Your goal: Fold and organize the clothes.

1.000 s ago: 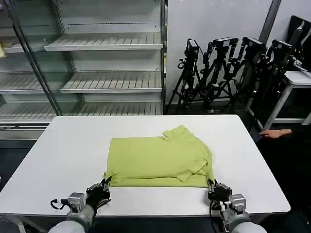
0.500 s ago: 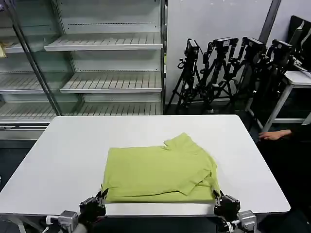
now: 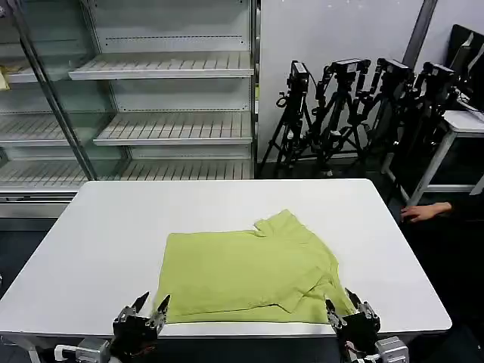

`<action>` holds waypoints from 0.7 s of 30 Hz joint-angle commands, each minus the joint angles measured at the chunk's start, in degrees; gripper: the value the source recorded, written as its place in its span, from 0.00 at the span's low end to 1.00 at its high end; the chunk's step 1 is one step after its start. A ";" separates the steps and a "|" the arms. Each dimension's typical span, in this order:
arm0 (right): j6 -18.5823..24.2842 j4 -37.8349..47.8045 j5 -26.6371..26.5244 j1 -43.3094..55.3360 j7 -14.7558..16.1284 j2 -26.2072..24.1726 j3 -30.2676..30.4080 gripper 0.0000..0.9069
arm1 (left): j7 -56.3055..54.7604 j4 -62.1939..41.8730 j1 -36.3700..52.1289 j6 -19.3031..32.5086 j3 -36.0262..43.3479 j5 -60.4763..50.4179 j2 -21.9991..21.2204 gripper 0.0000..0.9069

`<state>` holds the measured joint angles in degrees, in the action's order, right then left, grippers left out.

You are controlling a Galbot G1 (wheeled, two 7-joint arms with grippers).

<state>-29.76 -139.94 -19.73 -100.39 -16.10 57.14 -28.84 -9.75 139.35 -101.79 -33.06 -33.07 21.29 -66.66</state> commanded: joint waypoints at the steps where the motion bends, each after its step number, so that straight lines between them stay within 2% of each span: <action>1: 0.05 -0.87 -0.61 3.03 0.17 -0.54 -1.50 1.00 | -1.68 2.19 1.98 0.02 -1.75 4.30 0.51 1.00; 6: -0.65 4.50 -5.15 13.44 -0.44 -2.50 0.33 1.00 | -3.82 -1.36 8.56 0.01 -1.83 11.25 2.24 1.00; 12: -2.77 13.44 -11.06 29.87 -3.06 -2.46 8.91 1.00 | -6.51 -10.43 19.88 -0.03 2.19 13.72 3.91 1.00; 21: -3.36 29.30 -14.27 50.45 -4.55 -0.42 20.68 1.00 | -7.55 -23.91 34.99 -0.18 10.08 13.83 9.14 1.00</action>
<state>-32.42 -123.66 -30.01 -69.87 -19.53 56.16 -17.77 -15.78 127.73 -81.89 -33.19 -28.98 32.46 -61.14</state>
